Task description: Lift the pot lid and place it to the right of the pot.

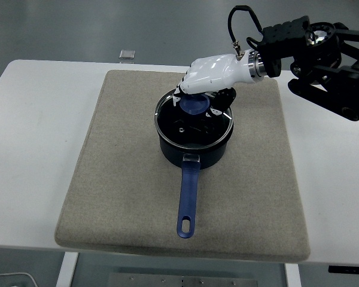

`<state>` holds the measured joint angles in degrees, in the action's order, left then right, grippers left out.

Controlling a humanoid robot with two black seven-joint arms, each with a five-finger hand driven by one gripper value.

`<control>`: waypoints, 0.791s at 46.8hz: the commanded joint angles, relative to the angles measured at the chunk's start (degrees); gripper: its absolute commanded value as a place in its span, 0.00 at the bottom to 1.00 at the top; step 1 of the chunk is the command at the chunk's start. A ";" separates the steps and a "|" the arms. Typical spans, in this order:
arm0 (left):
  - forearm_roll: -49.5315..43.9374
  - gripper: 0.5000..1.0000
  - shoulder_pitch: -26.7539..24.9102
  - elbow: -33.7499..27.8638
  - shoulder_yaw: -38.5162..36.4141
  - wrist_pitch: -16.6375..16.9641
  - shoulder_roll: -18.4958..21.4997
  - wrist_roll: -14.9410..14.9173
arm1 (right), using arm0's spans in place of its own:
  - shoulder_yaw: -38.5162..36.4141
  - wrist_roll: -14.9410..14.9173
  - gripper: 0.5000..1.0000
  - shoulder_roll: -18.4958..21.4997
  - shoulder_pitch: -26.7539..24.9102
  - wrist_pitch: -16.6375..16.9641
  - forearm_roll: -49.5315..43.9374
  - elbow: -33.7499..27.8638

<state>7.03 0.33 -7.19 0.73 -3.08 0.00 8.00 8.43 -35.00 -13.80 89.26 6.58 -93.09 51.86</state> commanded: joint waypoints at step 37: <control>0.00 1.00 0.02 -0.02 -0.03 0.00 0.00 0.00 | -1.05 0.00 0.00 1.85 3.02 -0.25 3.53 -14.85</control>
<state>7.03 0.32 -7.15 0.74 -3.07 0.00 8.02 7.36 -35.00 -11.95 92.29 6.27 -89.61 38.73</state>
